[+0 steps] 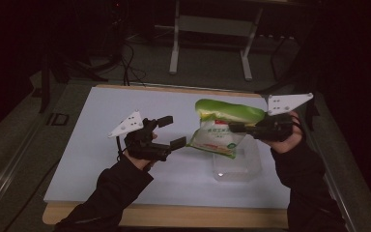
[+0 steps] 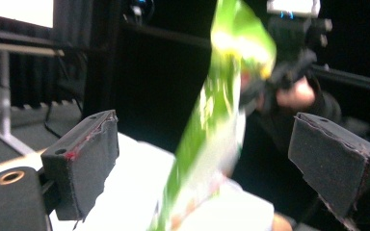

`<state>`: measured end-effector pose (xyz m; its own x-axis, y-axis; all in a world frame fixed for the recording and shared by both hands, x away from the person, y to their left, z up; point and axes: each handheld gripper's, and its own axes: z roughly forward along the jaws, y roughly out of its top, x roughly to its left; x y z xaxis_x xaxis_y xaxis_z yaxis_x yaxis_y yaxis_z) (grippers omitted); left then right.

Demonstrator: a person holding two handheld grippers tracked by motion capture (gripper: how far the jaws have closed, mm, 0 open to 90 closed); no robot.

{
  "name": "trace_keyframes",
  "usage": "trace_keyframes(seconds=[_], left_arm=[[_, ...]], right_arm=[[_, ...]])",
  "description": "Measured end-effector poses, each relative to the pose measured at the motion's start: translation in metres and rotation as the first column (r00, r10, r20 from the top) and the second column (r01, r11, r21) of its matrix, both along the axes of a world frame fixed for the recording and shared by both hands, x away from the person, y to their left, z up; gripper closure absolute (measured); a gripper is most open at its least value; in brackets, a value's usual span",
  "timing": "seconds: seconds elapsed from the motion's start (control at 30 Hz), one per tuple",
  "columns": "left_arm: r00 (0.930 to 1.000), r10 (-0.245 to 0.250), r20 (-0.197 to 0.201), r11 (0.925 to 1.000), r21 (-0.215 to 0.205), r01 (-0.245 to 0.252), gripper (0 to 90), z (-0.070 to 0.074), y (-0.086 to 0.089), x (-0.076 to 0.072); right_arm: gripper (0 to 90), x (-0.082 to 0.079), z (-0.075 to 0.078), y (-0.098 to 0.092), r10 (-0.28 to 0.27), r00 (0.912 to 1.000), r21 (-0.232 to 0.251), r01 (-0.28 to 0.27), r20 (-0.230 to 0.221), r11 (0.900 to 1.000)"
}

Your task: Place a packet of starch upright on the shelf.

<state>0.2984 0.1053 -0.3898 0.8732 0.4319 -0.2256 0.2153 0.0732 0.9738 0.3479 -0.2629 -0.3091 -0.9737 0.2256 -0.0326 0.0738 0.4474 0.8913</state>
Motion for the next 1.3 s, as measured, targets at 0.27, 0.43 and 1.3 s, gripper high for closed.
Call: trace_keyframes(seconds=[0.27,0.43,1.3], left_arm=[[0.9957,0.065,-0.065,0.9902,0.128,-0.057,0.4,-0.022,0.012,-0.005],[0.9944,0.067,-0.082,0.9859,0.159,-0.053,0.4,-0.03,0.015,-0.008],[0.9802,0.119,-0.158,0.9787,0.185,-0.09,0.4,-0.073,0.048,-0.025]], right_arm=[[84.8,0.012,0.001,-0.037,-0.041,0.9989,-0.02,0.041,0.023,0.999],[84.8,0.018,-0.01,-0.051,-0.075,0.9947,-0.037,0.078,0.071,0.996],[84.8,0.05,-0.058,-0.059,-0.082,0.9931,-0.065,0.077,-0.083,0.995]])
